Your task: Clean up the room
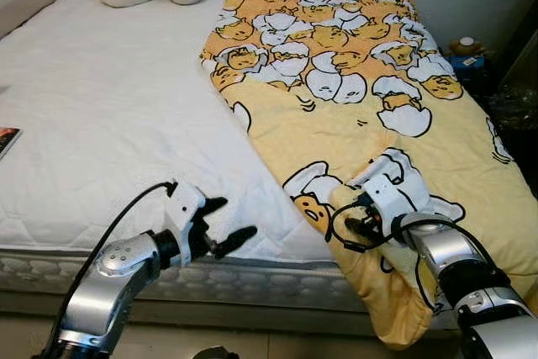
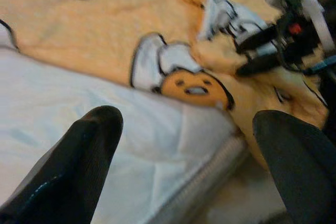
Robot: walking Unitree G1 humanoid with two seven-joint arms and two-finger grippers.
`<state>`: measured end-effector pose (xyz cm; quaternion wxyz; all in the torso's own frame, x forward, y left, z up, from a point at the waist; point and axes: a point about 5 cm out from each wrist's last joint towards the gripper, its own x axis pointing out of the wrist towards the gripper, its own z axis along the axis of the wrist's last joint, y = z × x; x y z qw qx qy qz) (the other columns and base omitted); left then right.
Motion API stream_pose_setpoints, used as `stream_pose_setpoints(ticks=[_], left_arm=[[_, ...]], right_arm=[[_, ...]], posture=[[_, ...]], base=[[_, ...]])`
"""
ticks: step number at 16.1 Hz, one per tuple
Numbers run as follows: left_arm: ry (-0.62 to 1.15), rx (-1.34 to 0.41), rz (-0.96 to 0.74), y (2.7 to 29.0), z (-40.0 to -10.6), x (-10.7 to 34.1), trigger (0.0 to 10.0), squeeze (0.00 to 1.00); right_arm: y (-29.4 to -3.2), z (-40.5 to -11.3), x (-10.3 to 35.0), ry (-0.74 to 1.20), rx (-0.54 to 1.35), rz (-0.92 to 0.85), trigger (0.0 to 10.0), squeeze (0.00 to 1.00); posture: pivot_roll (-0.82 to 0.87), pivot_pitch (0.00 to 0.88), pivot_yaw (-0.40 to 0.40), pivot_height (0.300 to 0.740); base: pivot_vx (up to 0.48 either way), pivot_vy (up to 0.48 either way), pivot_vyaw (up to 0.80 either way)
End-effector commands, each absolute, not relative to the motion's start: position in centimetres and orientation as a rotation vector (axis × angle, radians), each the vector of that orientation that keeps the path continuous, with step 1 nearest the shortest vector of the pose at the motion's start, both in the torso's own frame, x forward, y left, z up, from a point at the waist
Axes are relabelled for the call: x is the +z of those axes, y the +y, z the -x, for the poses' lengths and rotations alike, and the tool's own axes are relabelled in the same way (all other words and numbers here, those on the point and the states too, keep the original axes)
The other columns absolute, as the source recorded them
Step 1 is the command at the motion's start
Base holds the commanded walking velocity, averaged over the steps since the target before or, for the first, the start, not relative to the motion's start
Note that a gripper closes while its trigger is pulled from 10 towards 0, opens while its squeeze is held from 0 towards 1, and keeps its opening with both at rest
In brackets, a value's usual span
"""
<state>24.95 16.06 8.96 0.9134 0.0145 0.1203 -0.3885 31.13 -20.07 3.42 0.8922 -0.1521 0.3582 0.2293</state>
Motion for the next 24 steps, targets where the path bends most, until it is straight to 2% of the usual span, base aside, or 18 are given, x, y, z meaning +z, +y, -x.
stream_pose_setpoints(ticks=[1, 2, 4, 11, 14, 17, 18, 19, 22, 24], left_arm=[[0.199, -0.752, -0.06, 16.3, -25.6, 9.6, 10.0, 0.0], [0.196, -0.728, -0.046, 15.9, -25.9, 9.5, 10.0, 0.0], [0.218, -0.798, -0.043, 15.0, -25.4, 9.2, 10.0, 0.0], [0.183, -0.776, -0.068, 16.1, -25.8, 9.6, 10.0, 0.0], [0.17, -0.703, -0.066, 16.5, -26.3, 9.5, 10.0, 0.0], [0.179, -0.714, -0.07, 16.4, -26.1, 9.3, 10.0, 0.0], [0.184, -0.717, -0.061, 16.4, -26.0, 9.3, 10.0, 0.0], [0.195, -0.738, -0.053, 16.4, -25.8, 9.1, 10.0, 0.0], [0.242, -0.825, -0.056, 16.1, -25.2, 8.9, 10.0, 0.0], [0.248, -0.87, -0.074, 15.7, -25.3, 8.8, 10.0, 0.0]], right_arm=[[-20.0, -31.8, 4.2, 0.71, 0.476, 0.314, 0.0, 0.0], [-20.1, -31.9, 4.2, 0.699, 0.459, 0.322, 0.0, 0.0], [-20.1, -32.1, 4.6, 0.675, 0.459, 0.298, 0.0, 0.0], [-20.5, -31.7, 5.3, 0.635, 0.504, 0.275, 0.0, 0.0], [-22.8, -31.7, 5.9, 0.552, 0.354, 0.241, 0.0, 0.0], [-22.2, -31.3, 6.1, 0.521, 0.419, 0.215, 0.0, 0.0], [-22.3, -31.4, 6.3, 0.527, 0.405, 0.225, 4.1, 0.0], [-22.4, -31.8, 6.6, 0.536, 0.392, 0.223, 10.0, 1.0], [-22.0, -33.1, 8.2, 0.549, 0.468, 0.2, 10.0, 1.0], [-21.5, -33.9, 9.8, 0.519, 0.609, 0.251, 10.0, 1.0]], posture=[[-0.02, 0.0, 0.01, 0.74], [-0.02, 0.0, 0.013, 0.74], [-0.03, 0.0, 0.019, 0.74], [-0.03, 0.0, 0.019, 0.74], [-0.03, 0.0, 0.011, 0.74], [-0.03, 0.0, 0.014, 0.74], [-0.03, 0.0, 0.018, 0.74], [-0.03, 0.0, 0.025, 0.74], [-0.03, 0.0, 0.036, 0.74], [-0.03, 0.0, 0.034, 0.74]], base=[[0.0, 0.0, 0.0], [0.0, 0.0, 0.0], [0.0, 0.0, 0.0], [0.0, 0.0, 0.0], [0.0, 0.0, 0.0], [0.0, 0.0, 0.0], [0.0, 0.0, 0.0], [0.0, 0.0, 0.0], [0.0, 0.0, 0.0], [0.0, 0.0, 0.0]])
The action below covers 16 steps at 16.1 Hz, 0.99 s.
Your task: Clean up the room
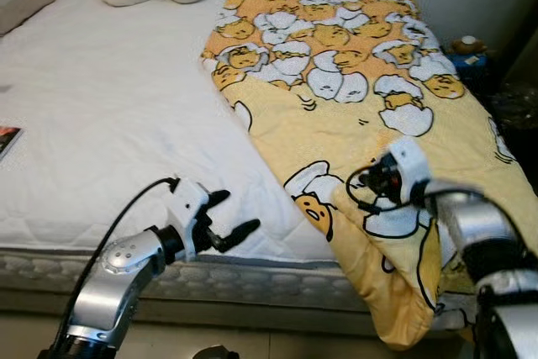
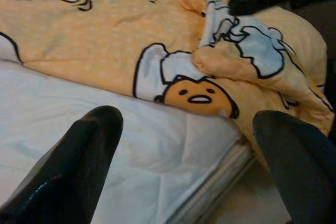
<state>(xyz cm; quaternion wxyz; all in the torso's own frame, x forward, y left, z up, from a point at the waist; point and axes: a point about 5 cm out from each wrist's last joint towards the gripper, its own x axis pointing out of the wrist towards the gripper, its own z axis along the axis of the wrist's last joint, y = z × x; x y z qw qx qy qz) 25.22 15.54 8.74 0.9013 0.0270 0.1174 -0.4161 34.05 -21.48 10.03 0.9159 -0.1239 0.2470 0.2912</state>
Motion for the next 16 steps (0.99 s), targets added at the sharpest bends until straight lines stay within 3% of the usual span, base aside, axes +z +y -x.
stream_pose_setpoints(ticks=[1, 9, 16], left_arm=[[0.232, -0.895, -0.094, 15.2, -25.5, 9.0, 10.0, 0.0], [0.233, -0.924, -0.092, 15.2, -25.3, 9.1, 10.0, 0.0], [0.249, -0.94, -0.072, 15.2, -25.0, 8.9, 10.0, 0.0]], right_arm=[[-22.5, -34.7, 11.5, 0.496, 0.632, 0.313, 10.0, 1.0], [-23.0, -34.2, 12.5, 0.492, 0.836, 0.322, 10.0, 1.0], [-24.0, -35.0, 12.3, 0.515, 0.674, 0.308, 10.0, 1.0]], posture=[[-0.03, 0.0, 0.028, 0.74], [-0.03, 0.0, 0.023, 0.74], [-0.04, 0.0, 0.037, 0.74]], base=[[0.0, 0.0, 0.0], [0.0, 0.0, 0.0], [0.0, 0.0, 0.0]])
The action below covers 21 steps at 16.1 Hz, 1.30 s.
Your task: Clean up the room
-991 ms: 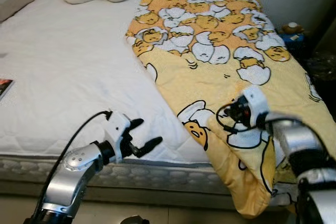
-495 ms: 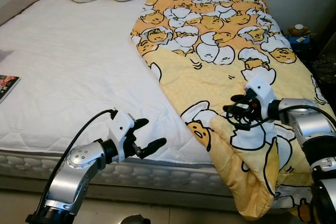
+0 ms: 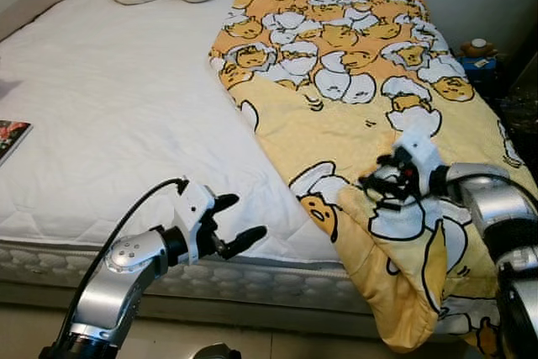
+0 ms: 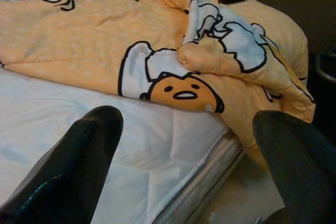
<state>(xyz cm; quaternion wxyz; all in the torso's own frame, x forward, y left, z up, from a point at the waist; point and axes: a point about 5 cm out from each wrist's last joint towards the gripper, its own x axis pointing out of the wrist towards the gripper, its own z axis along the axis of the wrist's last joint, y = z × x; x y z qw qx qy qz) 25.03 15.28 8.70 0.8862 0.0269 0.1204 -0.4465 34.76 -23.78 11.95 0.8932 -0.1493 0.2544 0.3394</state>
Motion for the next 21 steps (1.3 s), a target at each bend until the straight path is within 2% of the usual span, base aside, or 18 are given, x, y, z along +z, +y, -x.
stream_pose_setpoints(ticks=[1, 3, 6, 8, 9, 10, 14, 17, 21], left_arm=[[0.269, -0.97, -0.063, 15.1, -25.0, 8.8, 10.0, 0.0], [0.277, -0.998, -0.057, 14.9, -25.3, 9.0, 10.0, 0.0], [0.271, -0.993, -0.038, 14.9, -25.9, 9.3, 10.0, 0.0], [0.315, -1.055, -0.056, 15.1, -25.3, 9.2, 10.0, 0.0], [0.327, -1.066, -0.046, 15.3, -25.1, 9.2, 10.0, 0.0], [0.332, -1.071, -0.044, 15.3, -25.1, 9.1, 10.0, 0.0], [0.367, -1.091, -0.041, 15.5, -24.2, 8.8, 10.0, 0.0], [0.358, -1.07, -0.036, 15.5, -24.1, 8.7, 10.0, 0.0], [0.357, -1.094, -0.012, 15.2, -23.7, 9.0, 10.0, 0.0]], right_arm=[[-24.0, -34.6, 11.6, 0.613, 0.711, 0.309, 10.0, 1.0], [-23.8, -34.7, 11.1, 0.718, 0.697, 0.343, 10.0, 1.0], [-22.2, -35.4, 11.2, 0.725, 0.728, 0.392, 10.0, 1.0], [-21.3, -36.0, 10.5, 0.732, 0.647, 0.513, 10.0, 1.0], [-20.7, -36.1, 10.2, 0.722, 0.623, 0.5, 10.0, 0.43], [-20.6, -36.1, 10.1, 0.726, 0.63, 0.495, 10.0, 0.0], [-20.3, -34.7, 7.5, 0.814, 0.664, 0.625, 10.0, 0.0], [-20.2, -34.6, 6.7, 0.756, 0.608, 0.697, 10.0, 0.0], [-20.5, -33.7, 5.1, 0.786, 0.509, 0.581, 10.0, 0.0]], posture=[[-0.04, 0.0, 0.041, 0.74], [-0.04, 0.0, 0.048, 0.74], [-0.03, 0.0, 0.046, 0.74], [-0.01, 0.0, 0.034, 0.74], [-0.01, 0.0, 0.031, 0.74], [-0.01, 0.0, 0.031, 0.74], [0.0, 0.0, 0.019, 0.74], [-0.01, 0.0, 0.013, 0.74], [-0.02, 0.0, 0.04, 0.74]], base=[[0.0, 0.0, 0.0], [0.0, 0.0, 0.0], [0.0, 0.0, 0.0], [0.0, 0.0, 0.0], [0.0, 0.0, 0.0], [0.0, 0.0, 0.0], [0.0, 0.0, 0.0], [0.0, 0.0, 0.0], [0.0, 0.0, 0.0]])
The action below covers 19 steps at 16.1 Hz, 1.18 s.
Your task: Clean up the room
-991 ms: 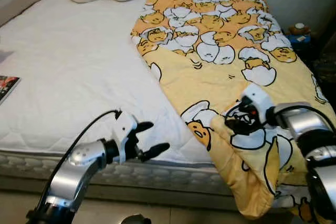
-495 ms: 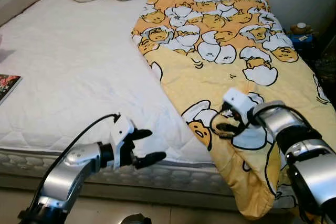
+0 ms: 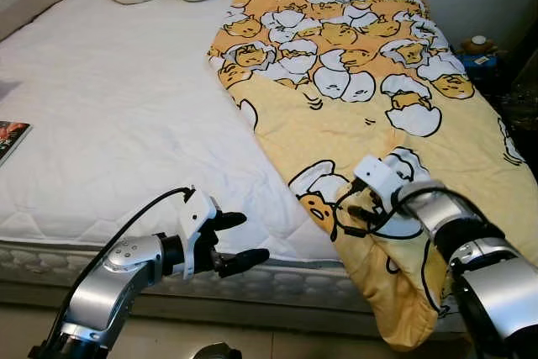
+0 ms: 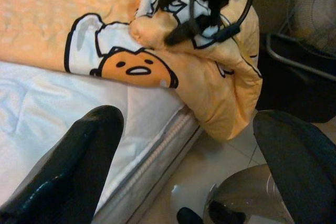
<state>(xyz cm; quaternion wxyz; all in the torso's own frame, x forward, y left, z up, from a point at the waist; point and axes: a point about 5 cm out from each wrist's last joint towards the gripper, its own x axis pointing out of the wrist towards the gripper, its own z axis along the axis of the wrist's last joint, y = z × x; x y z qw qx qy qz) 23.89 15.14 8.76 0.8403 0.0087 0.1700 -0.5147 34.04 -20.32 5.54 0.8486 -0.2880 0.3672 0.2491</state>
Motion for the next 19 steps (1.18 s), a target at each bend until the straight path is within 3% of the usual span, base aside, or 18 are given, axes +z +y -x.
stream_pose_setpoints(ticks=[1, 2, 3, 19], left_arm=[[0.356, -1.096, -0.008, 15.2, -23.7, 9.0, 10.0, 0.0], [0.361, -1.1, -0.005, 15.1, -23.7, 9.0, 10.0, 0.0], [0.374, -1.117, -0.015, 15.0, -23.6, 8.8, 10.0, 0.0], [0.364, -1.084, -0.001, 15.0, -23.7, 8.9, 10.0, 0.0]], right_arm=[[-20.6, -33.6, 4.9, 0.791, 0.501, 0.575, 10.0, 0.0], [-20.7, -33.5, 4.7, 0.8, 0.483, 0.584, 7.7, 0.0], [-20.7, -33.4, 4.6, 0.808, 0.478, 0.6, 0.0, 0.0], [-21.9, -33.3, 4.8, 0.799, 0.449, 0.522, 0.0, 0.0]], posture=[[-0.02, 0.0, 0.04, 0.74], [-0.02, 0.0, 0.044, 0.74], [-0.02, 0.0, 0.041, 0.74], [-0.02, 0.0, 0.022, 0.74]], base=[[0.0, 0.0, 0.0], [0.0, 0.0, 0.0], [0.0, 0.0, 0.0], [0.0, 0.0, 0.0]])
